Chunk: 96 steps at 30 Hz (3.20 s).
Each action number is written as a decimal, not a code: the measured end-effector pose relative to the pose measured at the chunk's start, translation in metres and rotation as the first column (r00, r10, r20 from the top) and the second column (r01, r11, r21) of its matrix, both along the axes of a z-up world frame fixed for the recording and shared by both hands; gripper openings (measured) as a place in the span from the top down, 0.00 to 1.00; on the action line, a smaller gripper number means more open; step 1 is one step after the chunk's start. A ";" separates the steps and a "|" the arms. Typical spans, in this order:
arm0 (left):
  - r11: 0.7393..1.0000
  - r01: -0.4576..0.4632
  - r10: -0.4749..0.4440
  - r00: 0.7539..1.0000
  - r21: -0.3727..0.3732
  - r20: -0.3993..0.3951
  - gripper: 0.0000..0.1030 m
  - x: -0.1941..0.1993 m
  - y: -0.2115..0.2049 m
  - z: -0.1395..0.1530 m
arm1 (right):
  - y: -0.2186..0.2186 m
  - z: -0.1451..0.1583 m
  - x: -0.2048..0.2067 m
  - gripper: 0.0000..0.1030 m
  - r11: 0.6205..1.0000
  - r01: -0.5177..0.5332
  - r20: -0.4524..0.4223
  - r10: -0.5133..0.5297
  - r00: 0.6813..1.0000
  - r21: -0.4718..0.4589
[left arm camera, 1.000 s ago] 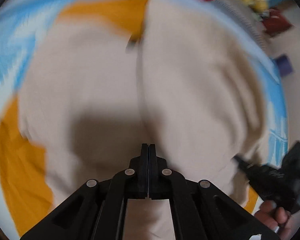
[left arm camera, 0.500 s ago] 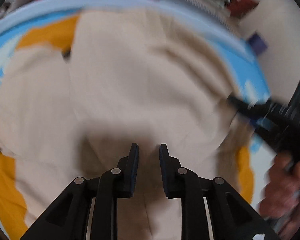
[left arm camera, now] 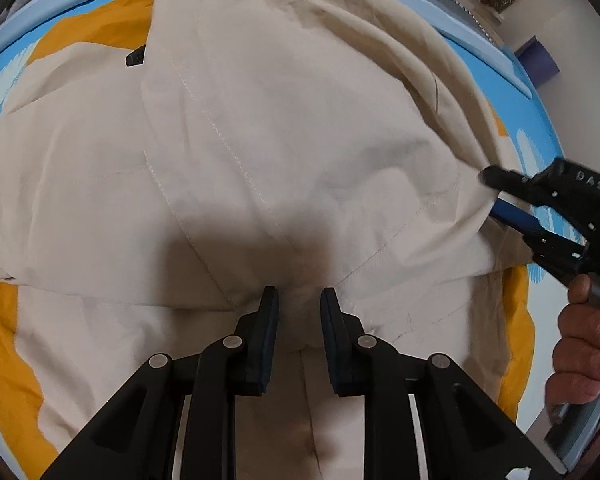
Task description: Fold large clothes
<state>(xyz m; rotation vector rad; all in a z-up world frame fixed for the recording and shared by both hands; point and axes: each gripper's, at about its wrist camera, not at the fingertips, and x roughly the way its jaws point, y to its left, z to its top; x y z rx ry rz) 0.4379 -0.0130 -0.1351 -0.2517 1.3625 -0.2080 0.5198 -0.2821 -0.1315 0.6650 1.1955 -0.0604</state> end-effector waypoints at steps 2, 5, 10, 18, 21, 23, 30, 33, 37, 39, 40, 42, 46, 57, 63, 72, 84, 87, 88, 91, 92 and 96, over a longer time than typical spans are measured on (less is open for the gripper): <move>1.000 -0.008 0.008 1.000 0.000 -0.015 0.80 0.008 -0.001 0.001 | 0.001 0.009 0.000 0.56 0.997 -0.011 -0.010 0.011 1.000 -0.070; 1.000 -0.017 0.017 1.000 -0.010 -0.021 0.80 0.002 0.011 0.001 | 0.016 0.036 -0.003 0.56 0.979 -0.042 0.050 0.053 0.997 -0.199; 0.999 -0.019 0.020 0.999 0.029 -0.032 0.72 0.003 0.015 -0.005 | 0.037 0.055 -0.004 0.49 0.949 -0.110 0.090 0.142 0.986 -0.297; 0.994 -0.087 0.083 0.994 0.068 0.068 0.74 -0.025 0.024 0.061 | 0.020 0.049 -0.009 0.49 0.965 -0.084 0.102 0.112 0.988 -0.250; 0.992 -0.094 0.079 0.983 0.089 0.165 0.69 -0.034 0.023 0.092 | 0.045 0.087 -0.023 0.49 0.923 -0.091 0.264 0.200 0.944 -0.375; 0.987 -0.105 0.080 0.976 0.119 0.202 0.68 -0.035 0.024 0.100 | 0.065 0.105 -0.039 0.49 0.883 -0.060 0.362 0.251 0.898 -0.465; 0.989 -0.120 0.101 0.972 0.083 0.211 0.69 -0.039 0.044 0.115 | 0.124 0.045 -0.028 0.49 0.762 -0.365 0.136 0.504 0.853 -0.535; 0.989 -0.117 0.095 0.972 0.094 0.214 0.69 -0.042 0.049 0.117 | 0.119 -0.008 -0.024 0.49 0.765 -0.441 -0.059 0.471 0.880 -0.470; 0.990 -0.110 0.089 0.971 0.085 0.221 0.69 -0.050 0.052 0.125 | 0.124 0.006 -0.031 0.49 0.758 -0.428 -0.001 0.491 0.871 -0.492; 0.991 -0.104 0.079 0.967 0.089 0.244 0.69 -0.056 0.052 0.133 | 0.128 0.009 -0.033 0.49 0.726 -0.461 -0.027 0.523 0.852 -0.511; 0.991 -0.102 0.076 0.962 0.086 0.263 0.69 -0.060 0.052 0.139 | 0.126 0.013 -0.035 0.49 0.725 -0.451 -0.030 0.512 0.859 -0.520; 0.991 -0.104 0.076 0.952 0.080 0.296 0.70 -0.066 0.053 0.150 | 0.115 0.031 -0.042 0.49 0.767 -0.393 0.029 0.471 0.882 -0.506; 0.987 -0.125 0.074 0.910 0.100 0.407 0.72 -0.088 0.051 0.181 | 0.106 0.089 -0.068 0.49 0.774 -0.298 0.205 0.477 0.854 -0.558; 0.965 -0.172 0.027 0.816 0.198 0.577 0.72 -0.198 0.029 0.219 | 0.071 0.216 -0.213 0.54 0.795 -0.088 0.476 0.443 0.760 -0.600; 0.976 -0.147 0.051 0.869 0.159 0.492 0.91 -0.280 0.020 0.192 | 0.028 0.228 -0.304 0.92 0.791 -0.086 0.454 0.433 0.778 -0.606; 0.979 -0.050 -0.060 0.856 0.197 0.514 0.91 -0.346 0.082 0.184 | -0.040 0.209 -0.386 0.89 0.854 -0.124 0.397 0.358 0.845 -0.505; 0.931 -0.365 0.363 0.919 -0.018 0.151 0.96 -0.352 0.219 0.056 | -0.120 0.087 -0.409 0.87 0.893 -0.094 0.161 0.181 0.970 -0.440; 0.891 -0.454 0.451 0.886 0.008 0.108 0.95 -0.351 0.236 0.042 | -0.129 0.062 -0.402 0.85 0.917 -0.118 0.060 0.152 0.987 -0.382; 0.881 -0.474 0.471 0.878 0.010 0.086 0.92 -0.352 0.240 0.036 | -0.131 0.055 -0.401 0.83 0.922 -0.122 0.031 0.144 0.989 -0.368; 0.872 -0.489 0.488 0.872 0.020 0.023 0.83 -0.351 0.245 0.021 | -0.133 0.036 -0.399 0.71 0.931 -0.134 -0.039 0.128 0.991 -0.341; 0.872 -0.488 0.488 0.873 0.030 0.015 0.77 -0.352 0.247 0.017 | -0.134 0.033 -0.398 0.66 0.933 -0.134 -0.051 0.124 0.991 -0.334; 0.868 -0.495 0.496 0.868 0.039 -0.013 0.71 -0.352 0.257 0.007 | -0.135 0.019 -0.397 0.55 0.933 -0.145 -0.104 0.117 0.988 -0.329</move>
